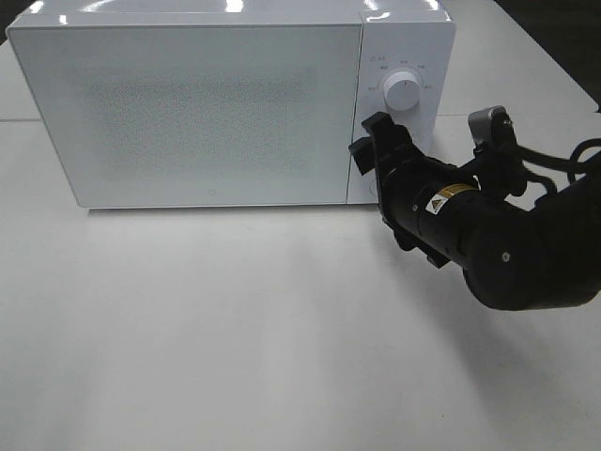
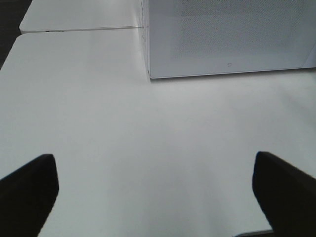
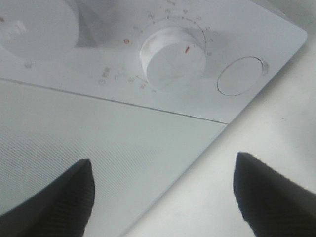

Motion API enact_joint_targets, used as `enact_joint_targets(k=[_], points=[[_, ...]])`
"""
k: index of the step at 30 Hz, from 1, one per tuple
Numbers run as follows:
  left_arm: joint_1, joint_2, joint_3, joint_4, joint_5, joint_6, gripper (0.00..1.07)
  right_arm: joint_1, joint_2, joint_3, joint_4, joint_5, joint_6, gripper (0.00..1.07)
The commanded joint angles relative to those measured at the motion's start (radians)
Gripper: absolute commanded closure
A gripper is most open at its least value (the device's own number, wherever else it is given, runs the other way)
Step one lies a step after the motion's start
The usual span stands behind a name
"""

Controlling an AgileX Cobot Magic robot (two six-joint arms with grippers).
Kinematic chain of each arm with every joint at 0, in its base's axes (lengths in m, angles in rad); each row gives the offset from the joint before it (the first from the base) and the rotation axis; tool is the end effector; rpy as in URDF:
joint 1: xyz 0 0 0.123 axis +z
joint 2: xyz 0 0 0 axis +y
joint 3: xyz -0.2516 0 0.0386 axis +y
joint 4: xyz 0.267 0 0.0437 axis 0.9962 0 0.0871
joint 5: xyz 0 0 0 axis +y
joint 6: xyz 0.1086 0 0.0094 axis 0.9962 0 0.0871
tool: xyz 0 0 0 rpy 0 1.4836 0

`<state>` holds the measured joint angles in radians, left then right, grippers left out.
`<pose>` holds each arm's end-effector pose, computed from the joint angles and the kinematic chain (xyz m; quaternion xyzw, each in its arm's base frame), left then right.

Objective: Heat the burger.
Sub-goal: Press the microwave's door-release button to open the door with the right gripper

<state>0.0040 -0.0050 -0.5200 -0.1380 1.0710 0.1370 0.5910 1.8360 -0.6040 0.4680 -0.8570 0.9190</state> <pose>0.0546 -0.0129 0.2844 0.0602 0.8452 -0.0316 0.5301 0.2944 0.1528 0.0837 0.3507 0.7319 0.3628 0.4579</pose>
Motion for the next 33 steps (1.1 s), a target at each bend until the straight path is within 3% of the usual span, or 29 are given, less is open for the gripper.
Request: enact_joint_targets(k=[1,10,12,18,20,23,27,33], points=[[0.004,-0.016,0.001,0.000,0.001,-0.006,0.06,-0.013,-0.047,0.003,-0.030,0.120,-0.130,0.36],[0.004,-0.016,0.001,0.000,0.001,-0.006,0.06,-0.095,-0.172,-0.012,-0.141,0.517,-0.490,0.36],[0.004,-0.016,0.001,0.000,0.001,-0.006,0.06,-0.137,-0.218,-0.044,-0.203,0.727,-0.639,0.36],[0.004,-0.016,0.001,0.000,0.001,-0.006,0.06,-0.161,-0.261,-0.095,-0.283,0.944,-0.736,0.36],[0.004,-0.016,0.001,0.000,0.001,-0.006,0.06,-0.161,-0.313,-0.135,-0.377,1.117,-0.758,0.36],[0.004,-0.016,0.001,0.000,0.001,-0.006,0.06,-0.161,-0.365,-0.156,-0.440,1.224,-0.758,0.36],[0.004,-0.016,0.001,0.000,0.001,-0.006,0.06,-0.161,-0.407,-0.162,-0.468,1.273,-0.758,0.36],[0.004,-0.016,0.001,0.000,0.001,-0.006,0.06,-0.161,-0.623,-0.163,-0.458,1.435,-0.786,0.36]])
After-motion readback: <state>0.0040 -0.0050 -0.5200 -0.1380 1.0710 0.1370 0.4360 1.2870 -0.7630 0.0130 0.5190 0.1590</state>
